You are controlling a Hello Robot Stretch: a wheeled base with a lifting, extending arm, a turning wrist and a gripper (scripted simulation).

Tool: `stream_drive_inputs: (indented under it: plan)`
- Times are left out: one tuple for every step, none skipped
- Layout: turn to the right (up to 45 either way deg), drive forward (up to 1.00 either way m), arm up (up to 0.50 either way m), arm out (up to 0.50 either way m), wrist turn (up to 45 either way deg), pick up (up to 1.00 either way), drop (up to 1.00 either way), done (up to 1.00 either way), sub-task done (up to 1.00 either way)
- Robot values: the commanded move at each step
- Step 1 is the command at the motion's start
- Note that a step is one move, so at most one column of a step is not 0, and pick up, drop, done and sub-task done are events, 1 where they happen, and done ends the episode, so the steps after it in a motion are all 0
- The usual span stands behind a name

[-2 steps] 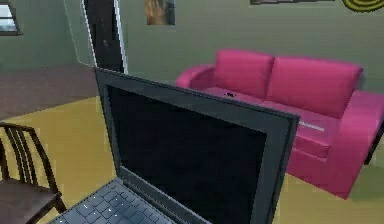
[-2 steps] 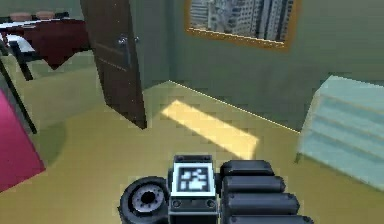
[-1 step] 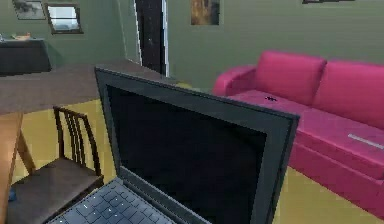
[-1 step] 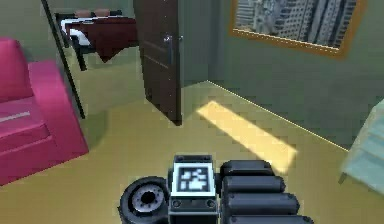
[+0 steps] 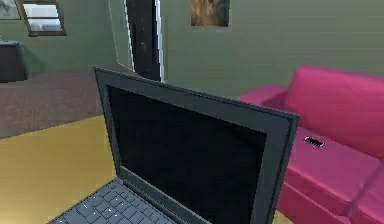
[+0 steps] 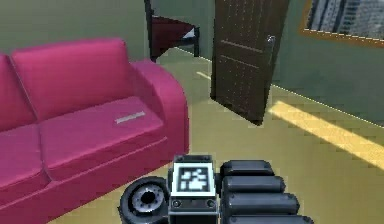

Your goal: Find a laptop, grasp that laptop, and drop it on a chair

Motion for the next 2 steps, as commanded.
stream_drive_inputs:
  plan:
    - [-9.0, 0.0, 0.0, 0.0, 0.0, 0.0, 0.0, 0.0, 0.0]
    - [0.0, 0.2, 0.0, 0.0, 0.0, 0.0, 0.0, 0.0, 0.0]
